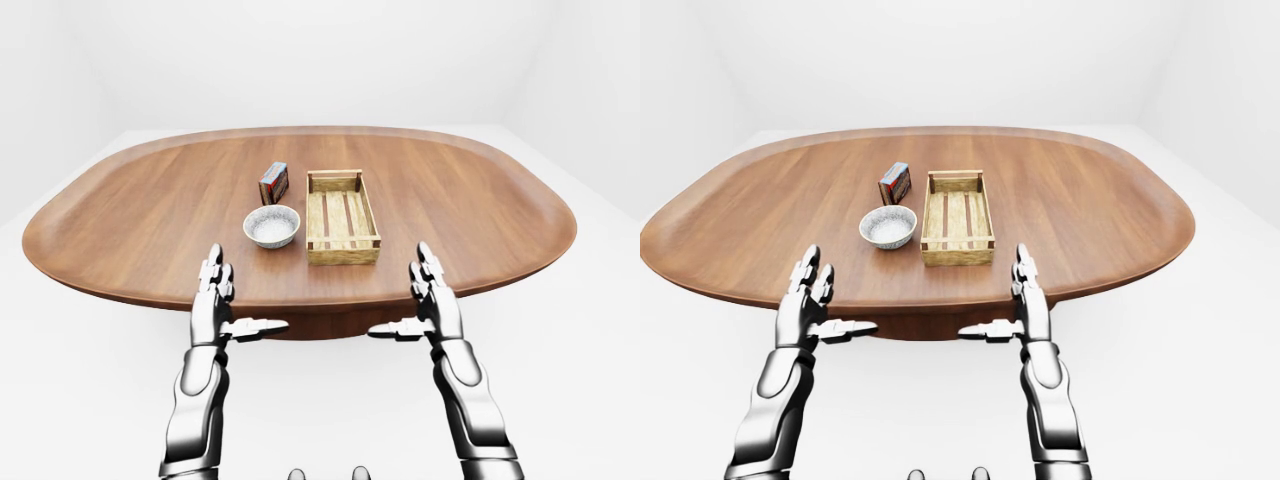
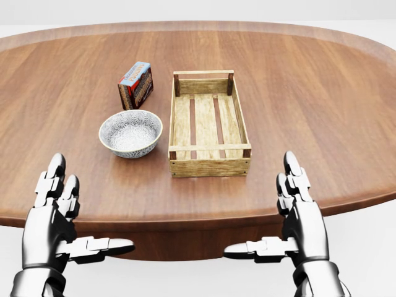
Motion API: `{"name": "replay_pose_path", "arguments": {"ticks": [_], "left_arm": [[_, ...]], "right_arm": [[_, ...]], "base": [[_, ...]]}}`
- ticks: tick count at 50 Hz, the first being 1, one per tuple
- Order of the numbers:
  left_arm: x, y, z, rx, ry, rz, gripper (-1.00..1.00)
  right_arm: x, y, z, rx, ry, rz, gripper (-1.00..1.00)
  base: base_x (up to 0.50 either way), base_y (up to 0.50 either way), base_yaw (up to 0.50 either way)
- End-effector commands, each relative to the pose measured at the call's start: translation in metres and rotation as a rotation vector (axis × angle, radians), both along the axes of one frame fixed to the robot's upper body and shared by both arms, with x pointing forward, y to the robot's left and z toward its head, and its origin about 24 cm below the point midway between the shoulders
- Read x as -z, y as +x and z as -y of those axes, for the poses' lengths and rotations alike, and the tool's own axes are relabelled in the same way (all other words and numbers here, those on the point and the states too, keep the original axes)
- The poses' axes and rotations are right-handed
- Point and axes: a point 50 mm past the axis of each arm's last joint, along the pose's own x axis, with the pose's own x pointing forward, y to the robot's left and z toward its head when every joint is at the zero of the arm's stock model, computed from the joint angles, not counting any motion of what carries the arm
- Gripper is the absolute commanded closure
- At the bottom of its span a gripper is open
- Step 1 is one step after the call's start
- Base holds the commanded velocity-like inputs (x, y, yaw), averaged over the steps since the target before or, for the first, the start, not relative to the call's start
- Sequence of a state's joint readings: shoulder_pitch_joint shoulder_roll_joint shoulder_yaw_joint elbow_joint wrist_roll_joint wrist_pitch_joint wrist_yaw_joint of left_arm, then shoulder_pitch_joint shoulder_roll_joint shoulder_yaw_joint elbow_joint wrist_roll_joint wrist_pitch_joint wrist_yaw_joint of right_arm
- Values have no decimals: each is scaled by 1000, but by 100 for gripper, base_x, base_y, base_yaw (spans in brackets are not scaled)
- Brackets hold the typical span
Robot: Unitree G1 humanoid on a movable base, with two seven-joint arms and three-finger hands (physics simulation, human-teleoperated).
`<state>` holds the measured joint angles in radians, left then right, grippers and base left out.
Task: Pick up the bowl on the left and put it in the tray.
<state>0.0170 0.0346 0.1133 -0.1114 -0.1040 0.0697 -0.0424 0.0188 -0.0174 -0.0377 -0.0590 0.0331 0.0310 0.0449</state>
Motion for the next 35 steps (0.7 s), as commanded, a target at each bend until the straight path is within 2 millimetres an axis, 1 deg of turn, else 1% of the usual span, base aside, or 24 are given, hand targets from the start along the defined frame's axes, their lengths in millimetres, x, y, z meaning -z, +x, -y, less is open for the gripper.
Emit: {"name": "replay_pose_path", "arguments": {"ticks": [1,5,6,10,16,17,18,20,21,25,26,27,29,30,31,32,33,35], "left_arm": [[-1,-1,-6,-42,36,5,-100],[-1,-1,-6,-41,36,5,-100],[-10,-6,-2,-22,56,31,-100],[-16,-10,-5,-27,52,54,-100],[-16,-10,-5,-27,52,56,-100],[-52,-26,-23,-81,18,213,-100],[-54,-27,-24,-85,17,223,-100],[-68,-35,-35,-114,14,288,-100],[-72,-36,-37,-120,18,305,-100],[-72,-37,-37,-121,19,308,-100],[-105,-48,-52,-170,19,458,-100],[-100,-48,-55,-175,15,437,-100],[-103,-50,-56,-177,14,451,-100],[-116,-54,-57,-184,20,514,-100],[-119,-55,-58,-193,18,531,-100],[-104,-52,-59,-188,10,463,-100],[-109,-53,-59,-191,12,483,-100],[-109,-53,-59,-191,12,484,-100]], "right_arm": [[-26,-1,1,4,-4,77,-100],[-26,-1,1,4,-4,79,-100],[-16,-1,-4,-4,-4,36,-100],[-25,-1,-7,-11,-10,75,-100],[-26,-1,-7,-11,-11,76,-100],[-36,-5,-7,-10,-14,120,-100],[-36,-5,-7,-10,-14,123,-100],[-38,-7,-7,-11,-16,132,-100],[-39,-8,-6,-11,-16,135,-100],[-39,-8,-6,-11,-17,135,-100],[-46,-11,-6,-8,-19,164,-100],[-47,-13,-7,-9,-23,171,-100],[-48,-13,-7,-10,-22,175,-100],[-50,-14,-7,-9,-21,183,-100],[-53,-15,-7,-9,-20,195,-100],[-54,-16,-7,-10,-24,200,-100],[-56,-17,-8,-10,-24,209,-100],[-56,-17,-8,-10,-24,209,-100]], "base": [[0,0,0],[0,0,0],[0,0,0],[0,0,0],[0,0,0],[0,0,0],[0,0,0],[0,0,0],[0,0,0],[0,0,0],[0,0,0],[0,0,0],[0,0,0],[0,0,0],[0,0,0],[0,0,0],[0,0,0],[0,0,0]]}}
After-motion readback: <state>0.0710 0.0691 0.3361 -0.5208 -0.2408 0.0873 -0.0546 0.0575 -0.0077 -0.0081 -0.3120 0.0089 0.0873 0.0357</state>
